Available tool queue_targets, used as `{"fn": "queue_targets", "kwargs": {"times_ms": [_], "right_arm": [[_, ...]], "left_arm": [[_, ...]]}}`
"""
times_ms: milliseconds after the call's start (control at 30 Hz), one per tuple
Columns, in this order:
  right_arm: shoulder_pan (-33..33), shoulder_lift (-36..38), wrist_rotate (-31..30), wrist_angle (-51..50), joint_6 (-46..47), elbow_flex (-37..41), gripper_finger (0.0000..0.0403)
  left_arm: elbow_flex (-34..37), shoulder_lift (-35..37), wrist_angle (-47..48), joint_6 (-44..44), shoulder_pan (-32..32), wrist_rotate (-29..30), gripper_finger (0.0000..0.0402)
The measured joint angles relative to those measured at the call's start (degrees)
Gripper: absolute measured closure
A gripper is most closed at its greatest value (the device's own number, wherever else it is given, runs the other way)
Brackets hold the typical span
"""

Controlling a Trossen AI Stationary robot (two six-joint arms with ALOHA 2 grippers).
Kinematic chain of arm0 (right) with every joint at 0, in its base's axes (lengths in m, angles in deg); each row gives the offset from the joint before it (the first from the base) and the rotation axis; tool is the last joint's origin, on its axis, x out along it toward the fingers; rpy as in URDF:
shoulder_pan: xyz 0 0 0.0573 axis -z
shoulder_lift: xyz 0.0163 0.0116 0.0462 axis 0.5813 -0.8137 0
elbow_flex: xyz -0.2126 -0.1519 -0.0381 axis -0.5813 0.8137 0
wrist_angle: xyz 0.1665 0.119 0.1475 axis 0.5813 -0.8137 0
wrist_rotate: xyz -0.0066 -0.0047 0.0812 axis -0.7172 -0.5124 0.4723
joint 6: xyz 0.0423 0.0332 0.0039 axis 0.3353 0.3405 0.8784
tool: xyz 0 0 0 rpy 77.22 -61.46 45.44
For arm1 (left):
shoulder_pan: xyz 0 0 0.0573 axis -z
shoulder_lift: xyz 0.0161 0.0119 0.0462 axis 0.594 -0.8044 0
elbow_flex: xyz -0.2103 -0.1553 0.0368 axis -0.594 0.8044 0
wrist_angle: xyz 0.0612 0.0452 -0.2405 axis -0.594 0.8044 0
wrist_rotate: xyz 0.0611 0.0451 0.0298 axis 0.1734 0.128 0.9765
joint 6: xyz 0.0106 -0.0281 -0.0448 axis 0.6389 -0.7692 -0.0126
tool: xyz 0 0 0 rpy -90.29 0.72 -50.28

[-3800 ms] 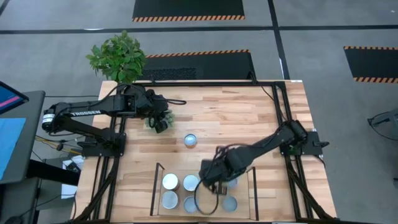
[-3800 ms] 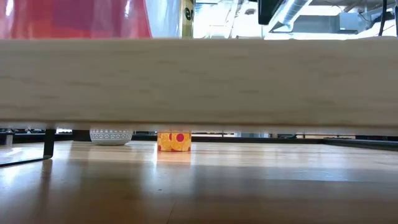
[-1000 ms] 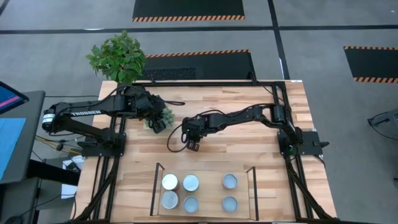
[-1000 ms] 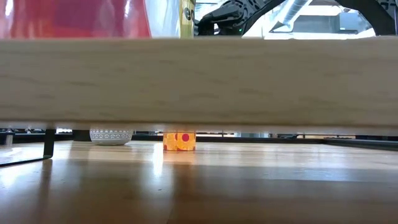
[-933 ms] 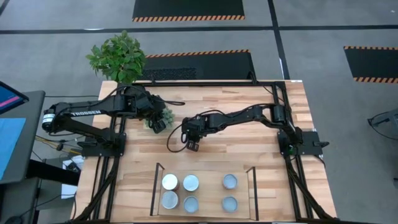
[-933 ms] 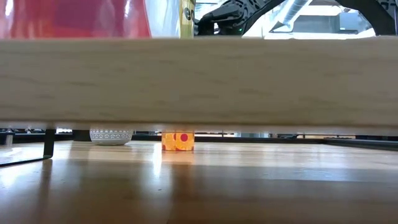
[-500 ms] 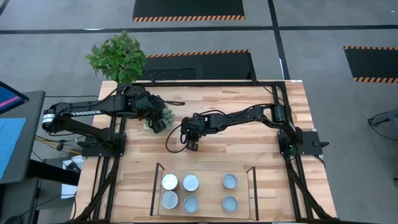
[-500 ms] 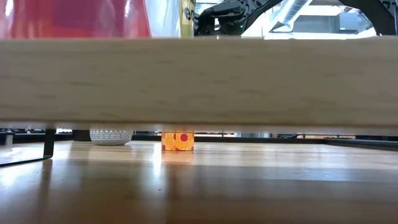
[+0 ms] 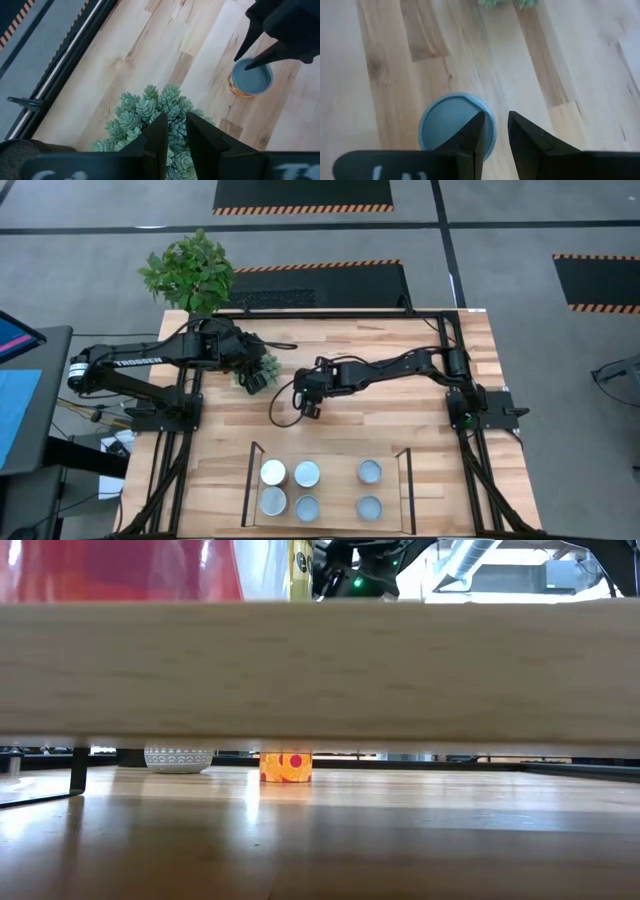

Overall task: Pick and place cans onto a shelf
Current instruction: Put the canned pineapple on the shelf

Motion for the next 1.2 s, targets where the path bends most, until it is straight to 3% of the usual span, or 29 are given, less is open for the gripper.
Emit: {"fn": "queue_targets", "kwargs": {"times_ms": [400,700,1200], "right_arm": [[1.61,0.92,-0.31,-3.92,0.29,0.04,0.0296],[4.59,2.62,11.61,-4.07,-3.55,0.29,0.0296],[5.22,1.55,12.78,-0.61,-4.84,0.31,0.0296]], "left_arm": [[0.02,0.00,0.00,1.53,0.00,0.46,0.0343],[0.01,0.02,-0.02,1.56,-0.02,0.48,0.0343],[0.02,0.00,-0.07,1.51,0.00,0.44,0.0343]]}}
